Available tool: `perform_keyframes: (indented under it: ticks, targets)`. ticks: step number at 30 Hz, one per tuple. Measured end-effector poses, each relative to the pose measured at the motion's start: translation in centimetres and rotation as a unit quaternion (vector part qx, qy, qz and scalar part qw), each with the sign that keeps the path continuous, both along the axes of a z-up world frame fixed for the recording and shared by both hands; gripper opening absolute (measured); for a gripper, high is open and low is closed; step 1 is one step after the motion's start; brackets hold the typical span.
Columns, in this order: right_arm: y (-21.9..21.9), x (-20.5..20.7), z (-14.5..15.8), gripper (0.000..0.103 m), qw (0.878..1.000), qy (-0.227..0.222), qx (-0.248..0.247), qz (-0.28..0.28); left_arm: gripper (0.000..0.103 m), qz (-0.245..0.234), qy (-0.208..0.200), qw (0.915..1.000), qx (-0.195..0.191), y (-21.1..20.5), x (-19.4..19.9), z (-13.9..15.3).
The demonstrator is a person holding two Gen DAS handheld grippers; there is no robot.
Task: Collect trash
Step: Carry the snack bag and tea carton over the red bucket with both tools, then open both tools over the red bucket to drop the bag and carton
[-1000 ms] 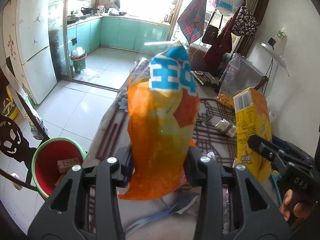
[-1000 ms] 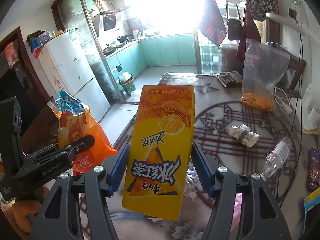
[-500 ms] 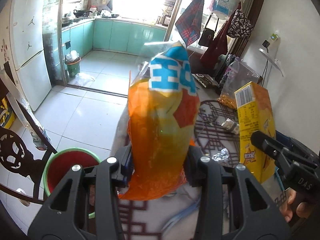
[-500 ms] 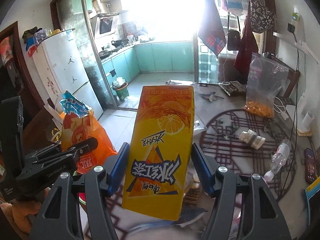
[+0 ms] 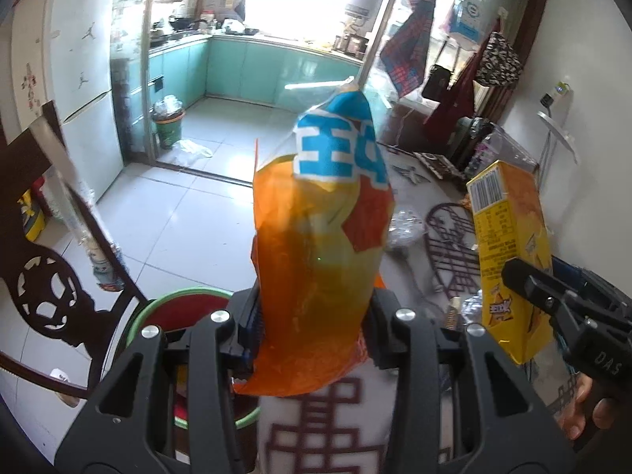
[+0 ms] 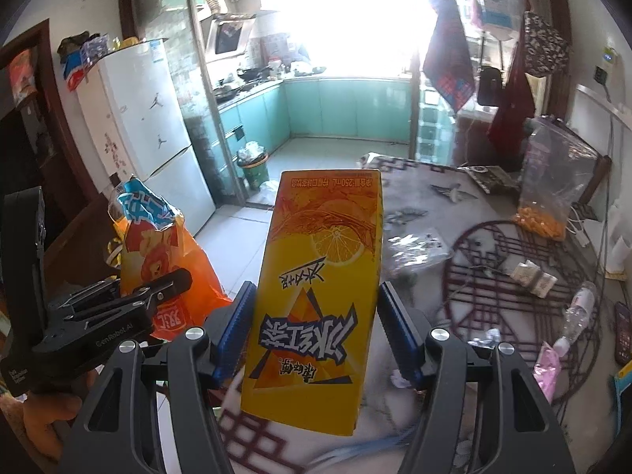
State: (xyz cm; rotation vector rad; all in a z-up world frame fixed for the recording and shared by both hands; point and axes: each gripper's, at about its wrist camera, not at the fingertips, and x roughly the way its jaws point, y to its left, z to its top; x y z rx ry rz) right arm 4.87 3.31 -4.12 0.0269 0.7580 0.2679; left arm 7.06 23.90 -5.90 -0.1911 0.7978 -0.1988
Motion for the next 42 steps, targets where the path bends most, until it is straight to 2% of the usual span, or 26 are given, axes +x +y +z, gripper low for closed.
perform_keyframes:
  ticks: [7,19,23,30,32,36,39,42]
  targets:
    - [3.4,0.9,-0.5,0.061,1.000,0.006,-0.008,0.030,0.040,0.033,0.019,0.9993,-0.002,3.8,0.2,-1.2]
    - [7.7,2.9,-2.2,0.061,0.997,0.031,-0.017,0.071,0.040,0.068,0.048,0.9965,0.001,7.7,0.8,-3.2]
    - [9.6,3.8,-3.3,0.061,0.994,0.058,0.011,0.096,0.040,0.078,0.056,0.9954,0.003,8.5,0.9,-3.7]
    - [12.6,5.1,-6.6,0.060,0.987,0.106,0.008,0.124,0.040,0.094,0.086,0.9918,0.009,10.1,1.3,-5.9]
    - [13.1,5.7,-7.7,0.041,0.984,0.125,0.008,0.128,0.040,0.099,0.096,0.9903,0.010,10.6,1.5,-6.6]
    - [13.8,6.7,-9.7,0.042,0.981,0.151,0.002,0.122,0.040,0.105,0.116,0.9875,0.013,11.4,1.9,-8.0]
    - [13.4,6.9,-10.0,0.045,0.981,0.155,0.009,0.115,0.040,0.106,0.134,0.9852,0.014,11.8,2.2,-9.1]
    - [13.0,6.8,-9.6,0.055,0.982,0.150,0.005,0.112,0.040,0.107,0.142,0.9840,0.015,11.9,2.4,-9.7]
